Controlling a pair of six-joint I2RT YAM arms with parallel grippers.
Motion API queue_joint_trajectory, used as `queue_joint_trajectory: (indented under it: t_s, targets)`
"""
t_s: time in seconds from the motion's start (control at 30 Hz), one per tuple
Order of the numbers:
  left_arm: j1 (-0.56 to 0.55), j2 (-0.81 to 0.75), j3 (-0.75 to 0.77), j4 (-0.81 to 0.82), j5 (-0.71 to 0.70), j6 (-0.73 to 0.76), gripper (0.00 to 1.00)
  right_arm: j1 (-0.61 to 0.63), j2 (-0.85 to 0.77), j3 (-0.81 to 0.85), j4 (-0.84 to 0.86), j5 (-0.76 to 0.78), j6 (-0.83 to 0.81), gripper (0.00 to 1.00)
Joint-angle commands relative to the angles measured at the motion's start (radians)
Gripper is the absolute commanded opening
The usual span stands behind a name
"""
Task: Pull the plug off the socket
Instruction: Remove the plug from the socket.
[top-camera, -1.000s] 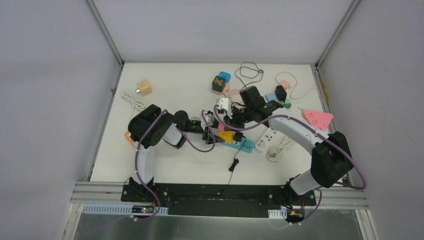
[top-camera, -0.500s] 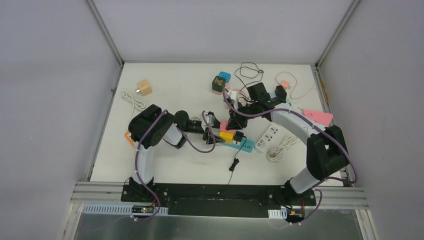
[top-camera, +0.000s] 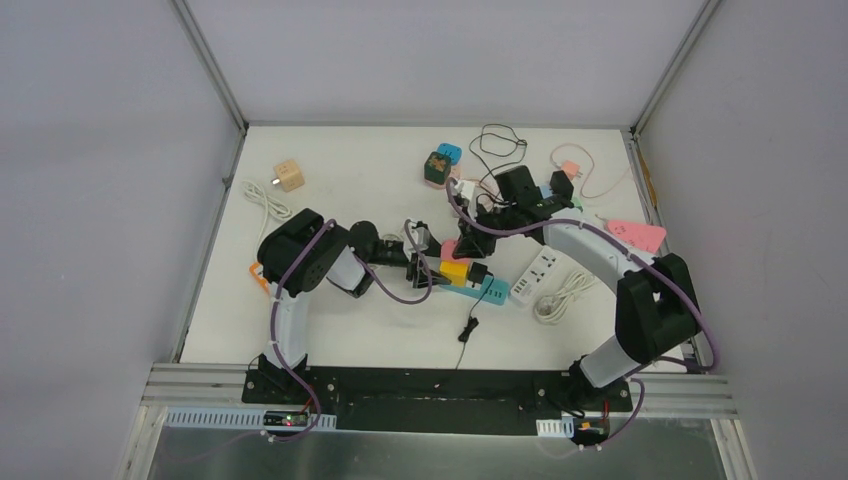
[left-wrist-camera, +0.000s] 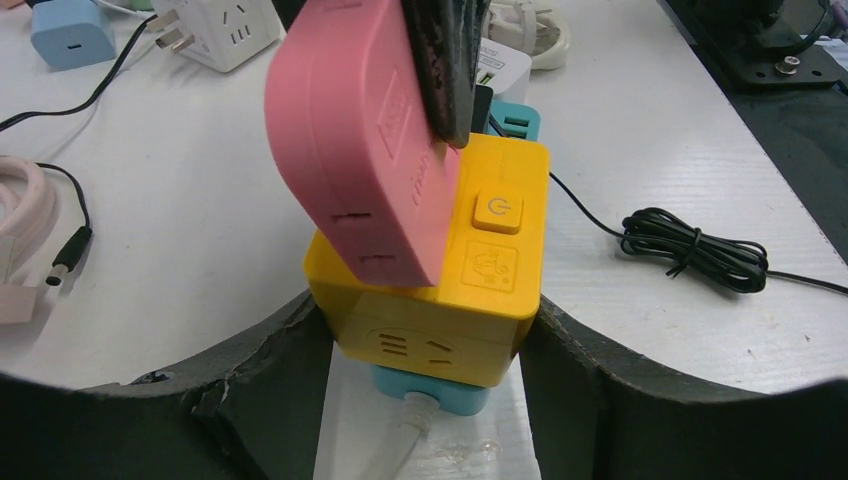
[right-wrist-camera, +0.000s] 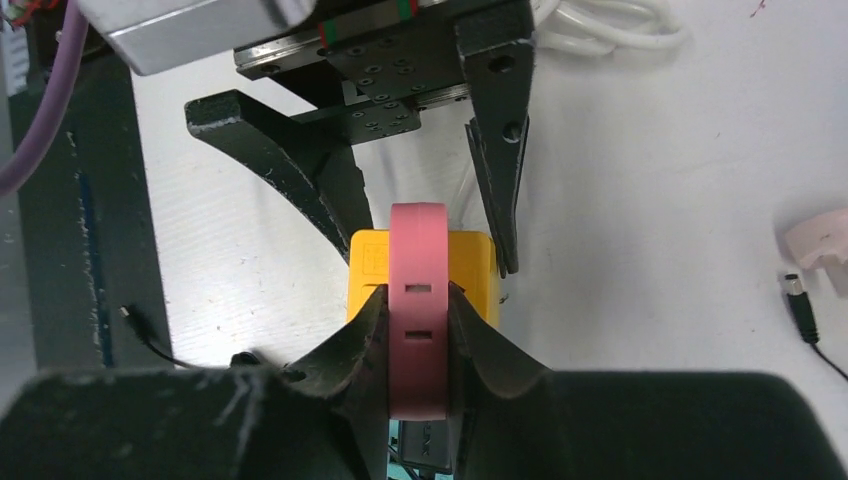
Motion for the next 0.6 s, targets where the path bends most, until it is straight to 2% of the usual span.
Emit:
queue_joint_trajectory:
  t_s: [0.0, 0.17, 0.27, 0.4, 0.57]
  targets:
    - [-0.021, 0.03, 0.005, -0.047, 0.005, 0.02, 0.0, -0.023, 0.05, -0.054, -0.08, 0.025, 0.027, 0.0]
    - [-0.021, 0.03, 0.004, -0.047, 0.004, 0.02, 0.0, 0.139, -0.001, -0.079, -0.142, 0.056, -0.148, 0.0]
    - [-0.021, 0.031, 0.004, -0.047, 0.002, 0.021, 0.0, 0.185, 0.012, -0.063, -0.182, 0.075, -0.201, 0.0]
    - [-0.021, 0.03, 0.004, -0.046, -0.001, 0.021, 0.0, 0.141, 0.02, -0.052, -0.124, 0.164, -0.123, 0.0]
    - [-0.021, 0.025, -0.002, -0.047, -0.037, 0.014, 0.0, 0.027, 0.004, -0.054, -0.068, 0.163, -0.014, 0.0]
